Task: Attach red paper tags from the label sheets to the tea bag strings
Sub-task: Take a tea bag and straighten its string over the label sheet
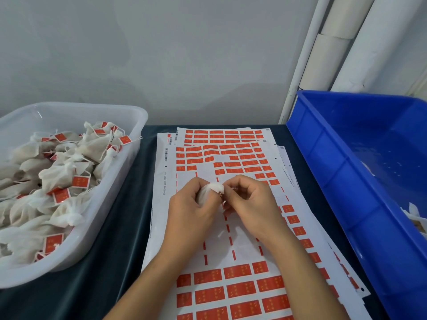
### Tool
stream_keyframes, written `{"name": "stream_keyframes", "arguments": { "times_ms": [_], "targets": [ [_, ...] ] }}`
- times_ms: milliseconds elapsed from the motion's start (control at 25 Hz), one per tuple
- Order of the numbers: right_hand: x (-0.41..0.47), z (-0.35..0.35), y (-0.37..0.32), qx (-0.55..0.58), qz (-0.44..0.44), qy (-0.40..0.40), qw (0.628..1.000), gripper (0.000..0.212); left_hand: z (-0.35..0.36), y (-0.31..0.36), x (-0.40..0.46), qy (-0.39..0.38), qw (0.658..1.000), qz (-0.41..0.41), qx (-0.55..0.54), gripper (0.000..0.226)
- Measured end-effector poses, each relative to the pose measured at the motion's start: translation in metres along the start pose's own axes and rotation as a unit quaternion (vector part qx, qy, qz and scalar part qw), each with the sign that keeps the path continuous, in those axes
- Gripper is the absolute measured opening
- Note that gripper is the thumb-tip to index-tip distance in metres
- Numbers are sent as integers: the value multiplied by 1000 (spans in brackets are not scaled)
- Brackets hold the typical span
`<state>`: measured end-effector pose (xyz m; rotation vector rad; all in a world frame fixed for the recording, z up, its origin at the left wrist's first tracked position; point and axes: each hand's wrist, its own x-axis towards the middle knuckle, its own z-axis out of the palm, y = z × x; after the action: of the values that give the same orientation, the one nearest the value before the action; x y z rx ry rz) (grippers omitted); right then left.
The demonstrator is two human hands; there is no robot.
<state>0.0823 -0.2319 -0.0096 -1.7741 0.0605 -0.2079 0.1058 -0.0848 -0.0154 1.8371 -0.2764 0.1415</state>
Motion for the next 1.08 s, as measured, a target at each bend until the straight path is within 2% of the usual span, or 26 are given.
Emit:
{"name": "stream_keyframes", "arguments": {
  "times_ms": [160, 320, 440, 720, 920, 1080],
  "targets": [
    [0, 1, 2, -52, -13, -12, 999, 11, -1, -4, 3, 13, 999, -29, -20, 12],
    [1, 3, 3, -103, -30, -23, 994, 9, -5, -5, 7, -2, 995, -62, -79, 11],
    [0, 3, 4, -129, -39, -23, 991, 8, -5, -5, 8, -13, 993, -78, -85, 12],
    [-1, 0, -2, -87, -135, 29, 987, 17, -3, -3, 6, -34, 995, -77, -54, 15],
    [0, -2, -1, -133, -136, 61, 980, 9, -5, 0, 5, -89, 994, -51, -39, 21],
    [-1, -2, -2, -112, -143, 70, 981, 7, -9, 5, 6, -126, 985, -62, -101, 25]
  ]
}}
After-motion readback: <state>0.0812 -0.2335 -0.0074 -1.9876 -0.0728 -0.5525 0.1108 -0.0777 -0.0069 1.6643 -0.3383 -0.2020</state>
